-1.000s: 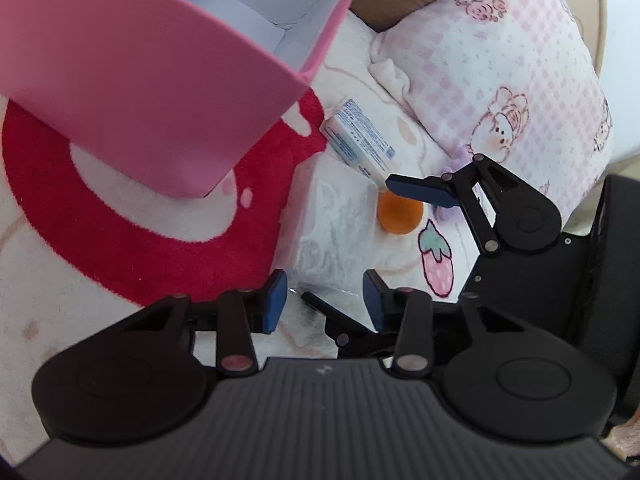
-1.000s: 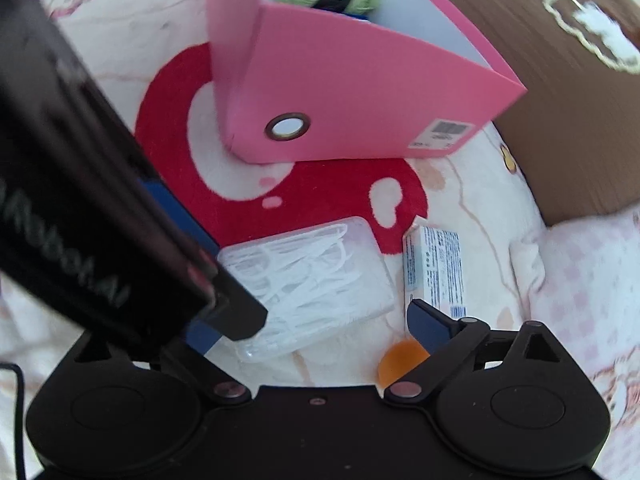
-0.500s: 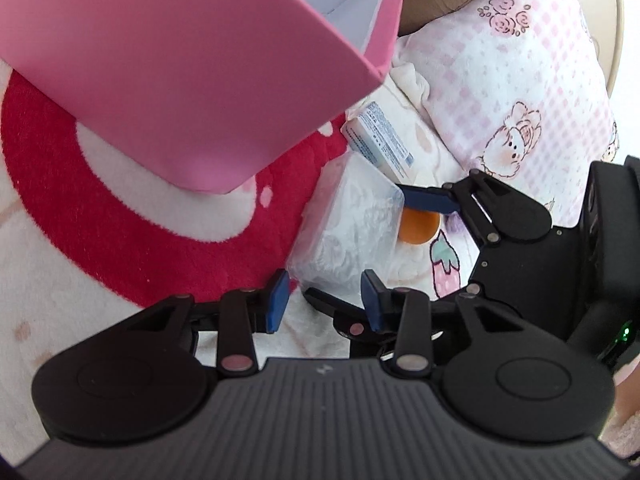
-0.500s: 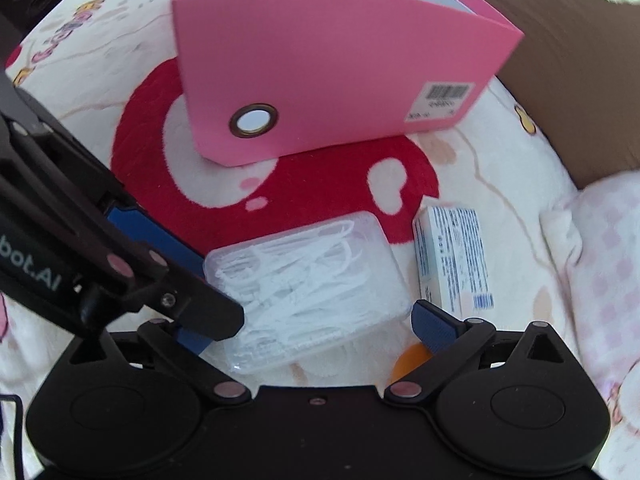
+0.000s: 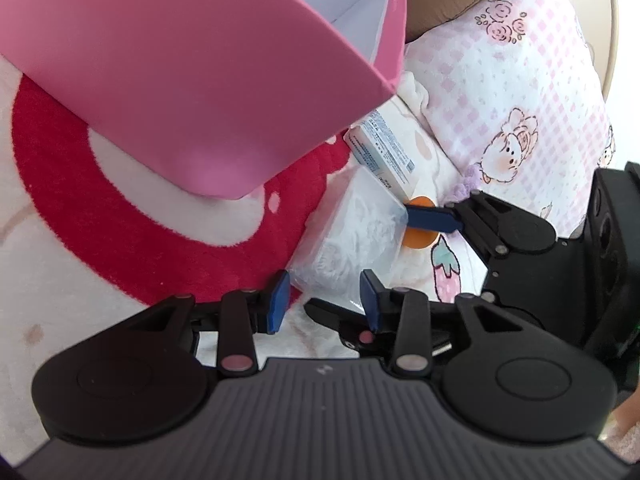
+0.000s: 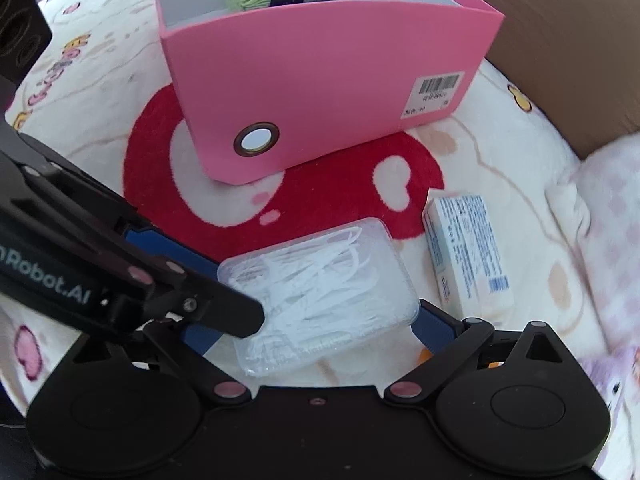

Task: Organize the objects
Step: 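Move the left tool down to the clear floss-pick box, then close the left tool on the clear floss-pick box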

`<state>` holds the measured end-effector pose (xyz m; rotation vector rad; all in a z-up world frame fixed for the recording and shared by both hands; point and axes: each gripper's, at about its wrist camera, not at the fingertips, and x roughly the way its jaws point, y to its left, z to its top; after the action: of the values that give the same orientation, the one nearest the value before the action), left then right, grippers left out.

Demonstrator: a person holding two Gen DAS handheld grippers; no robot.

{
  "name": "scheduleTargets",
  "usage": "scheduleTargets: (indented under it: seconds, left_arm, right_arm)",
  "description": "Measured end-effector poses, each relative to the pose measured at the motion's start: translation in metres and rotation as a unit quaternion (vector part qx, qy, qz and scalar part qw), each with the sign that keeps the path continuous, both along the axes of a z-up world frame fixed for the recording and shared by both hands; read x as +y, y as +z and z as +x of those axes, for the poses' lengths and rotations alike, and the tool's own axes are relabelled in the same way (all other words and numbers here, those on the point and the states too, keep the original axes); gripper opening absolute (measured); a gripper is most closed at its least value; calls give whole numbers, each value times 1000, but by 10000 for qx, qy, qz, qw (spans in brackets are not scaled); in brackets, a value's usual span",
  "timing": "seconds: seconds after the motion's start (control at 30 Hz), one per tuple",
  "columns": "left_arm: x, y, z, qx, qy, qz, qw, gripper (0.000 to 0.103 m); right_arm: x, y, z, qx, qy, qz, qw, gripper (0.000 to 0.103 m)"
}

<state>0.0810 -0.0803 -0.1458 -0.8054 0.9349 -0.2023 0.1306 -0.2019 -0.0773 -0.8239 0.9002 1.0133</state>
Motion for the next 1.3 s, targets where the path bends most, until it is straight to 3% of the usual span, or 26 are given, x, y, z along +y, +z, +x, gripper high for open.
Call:
scheduleTargets:
  seconds: [0.3, 0.4, 0.6, 0.77, 0.87, 1.0, 1.1, 1.3]
  left_arm:
    - [13, 0, -3, 198, -108, -120, 9997, 37]
    - [13, 6, 1, 222, -269, 98, 9993, 37]
    - [16, 10, 2, 263, -511, 280, 9980, 37]
    - [14, 16, 4, 460, -950, 482, 9932, 37]
    - [10, 17, 1, 389, -999, 635, 9922, 37]
    - [8, 19, -4, 404, -975, 713, 9919, 37]
    - [7, 16, -7, 533, -998, 593, 9918, 37]
    - [-2, 17, -9, 406, -1008, 795, 9909, 38]
  right_arm:
    - [-34, 7, -24, 644, -992, 746, 9902, 101]
    - [-43, 11, -37, 723, -1330, 922, 9842, 101]
    - [-40, 8, -54, 864, -1670, 872, 9783, 101]
    - [-43, 9, -57, 1151, -2444, 1203, 9553, 101]
    - [-40, 9, -58, 1059, -2633, 1324, 9497, 101]
    - [-38, 8, -66, 650, -2618, 1501, 9512, 99]
    - [-35, 5, -71, 457, -2500, 1387, 9572, 99]
    - [-32, -1, -71, 302, -2544, 1204, 9591, 93]
